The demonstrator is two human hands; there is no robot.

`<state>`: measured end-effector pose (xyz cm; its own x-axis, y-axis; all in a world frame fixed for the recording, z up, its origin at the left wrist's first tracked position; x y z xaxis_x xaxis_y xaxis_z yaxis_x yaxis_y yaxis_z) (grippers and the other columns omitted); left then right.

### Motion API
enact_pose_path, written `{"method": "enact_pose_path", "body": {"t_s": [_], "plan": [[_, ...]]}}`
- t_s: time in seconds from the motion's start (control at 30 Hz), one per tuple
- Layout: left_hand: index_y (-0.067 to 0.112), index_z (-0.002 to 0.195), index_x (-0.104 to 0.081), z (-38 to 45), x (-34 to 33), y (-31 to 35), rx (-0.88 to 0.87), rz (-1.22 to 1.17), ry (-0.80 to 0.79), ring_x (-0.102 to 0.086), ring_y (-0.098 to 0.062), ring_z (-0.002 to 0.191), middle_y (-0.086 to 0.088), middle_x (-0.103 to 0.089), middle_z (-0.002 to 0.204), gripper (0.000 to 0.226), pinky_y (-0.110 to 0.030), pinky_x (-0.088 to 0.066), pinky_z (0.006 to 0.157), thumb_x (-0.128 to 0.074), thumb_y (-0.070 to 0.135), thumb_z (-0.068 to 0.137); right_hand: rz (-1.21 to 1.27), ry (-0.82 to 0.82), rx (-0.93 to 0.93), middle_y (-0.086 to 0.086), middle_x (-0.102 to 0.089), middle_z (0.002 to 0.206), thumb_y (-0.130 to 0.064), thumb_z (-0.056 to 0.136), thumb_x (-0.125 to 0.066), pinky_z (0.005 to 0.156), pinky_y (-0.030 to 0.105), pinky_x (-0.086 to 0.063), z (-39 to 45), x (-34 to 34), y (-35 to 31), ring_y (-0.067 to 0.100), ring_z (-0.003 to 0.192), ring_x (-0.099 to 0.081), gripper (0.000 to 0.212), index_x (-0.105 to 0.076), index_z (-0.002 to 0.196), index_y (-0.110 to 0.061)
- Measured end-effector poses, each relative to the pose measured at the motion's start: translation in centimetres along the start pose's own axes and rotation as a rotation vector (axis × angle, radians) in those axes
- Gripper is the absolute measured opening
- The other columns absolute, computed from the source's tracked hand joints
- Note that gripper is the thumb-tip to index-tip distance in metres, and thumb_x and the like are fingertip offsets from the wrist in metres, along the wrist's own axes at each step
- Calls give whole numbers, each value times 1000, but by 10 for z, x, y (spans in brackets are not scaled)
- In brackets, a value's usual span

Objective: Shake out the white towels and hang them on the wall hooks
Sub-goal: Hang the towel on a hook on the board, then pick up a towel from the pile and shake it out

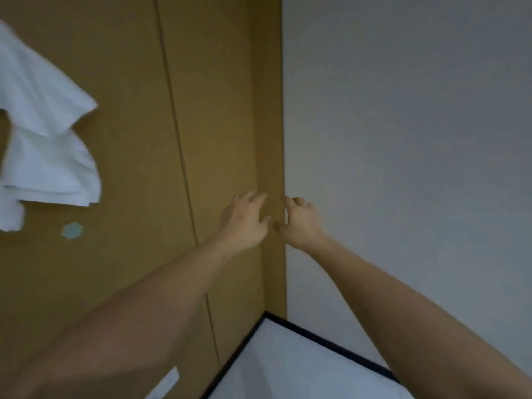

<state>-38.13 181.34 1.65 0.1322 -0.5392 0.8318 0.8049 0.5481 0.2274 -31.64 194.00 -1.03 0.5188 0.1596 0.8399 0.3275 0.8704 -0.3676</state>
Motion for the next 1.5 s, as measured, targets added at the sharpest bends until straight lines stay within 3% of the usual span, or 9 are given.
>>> {"method": "enact_pose_path", "body": {"t_s": [0.3,0.53,0.7,0.9,1.07,1.3,1.5], "plan": [[21,152,-29,-136,-212,329,-426,-167,-437,-28,-27,141,-7,-30,157,60,-40,-31,113,-49,36,97,-123,-58,-635,11,-42,148,-47,92,-59,106,47,-39,-319,76,325,36,130,-42,74,-25,153,-23],[21,151,-32,-307,-301,598,-705,-257,-707,-31,-27,140,-5,-33,155,60,-41,-33,112,-52,36,96,-127,-51,-1083,11,-43,147,-44,89,-63,104,50,-44,-606,164,482,35,131,-43,73,-30,151,-23],[23,145,-40,-428,-332,747,-881,-339,-884,-39,-27,132,-3,-42,145,56,-43,-42,105,-57,36,94,-87,-31,-1371,10,-44,146,-43,90,-62,101,46,-45,-781,215,535,33,128,-44,71,-30,150,-24],[22,151,-30,-554,-350,888,-1178,-336,-1087,-29,-28,141,-7,-28,157,60,-44,-36,110,-51,38,97,-2,89,-1687,9,-40,149,-44,91,-60,104,46,-41,-933,255,569,33,132,-40,74,-27,153,-22],[20,151,-31,-629,-368,1000,-1441,-307,-1160,-32,-29,139,-10,-33,154,61,-44,-36,110,-52,38,97,45,222,-1900,9,-39,150,-44,91,-59,106,46,-41,-1027,284,605,32,134,-39,73,-27,153,-23],[19,151,-32,-696,-387,1151,-1671,-286,-1295,-31,-29,139,-9,-34,153,61,-43,-37,109,-51,39,97,156,343,-2194,10,-41,148,-42,91,-60,105,43,-42,-1130,331,654,30,133,-42,72,-29,152,-20],[19,149,-36,-757,-385,1272,-1877,-273,-1272,-35,-29,137,-9,-38,151,60,-43,-37,109,-52,40,96,240,554,-2337,10,-42,148,-40,90,-62,104,41,-43,-1200,367,687,29,132,-44,72,-31,152,-18]]}}
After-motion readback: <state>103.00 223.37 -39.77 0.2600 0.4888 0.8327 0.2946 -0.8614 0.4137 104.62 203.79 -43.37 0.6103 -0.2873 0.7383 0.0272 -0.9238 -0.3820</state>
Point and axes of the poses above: each hand's wrist, its own z-axis towards the middle knuckle, its own x-axis out of the back of the hand, y = z × x, the point moved 6 cm from there along z, towards the middle knuckle
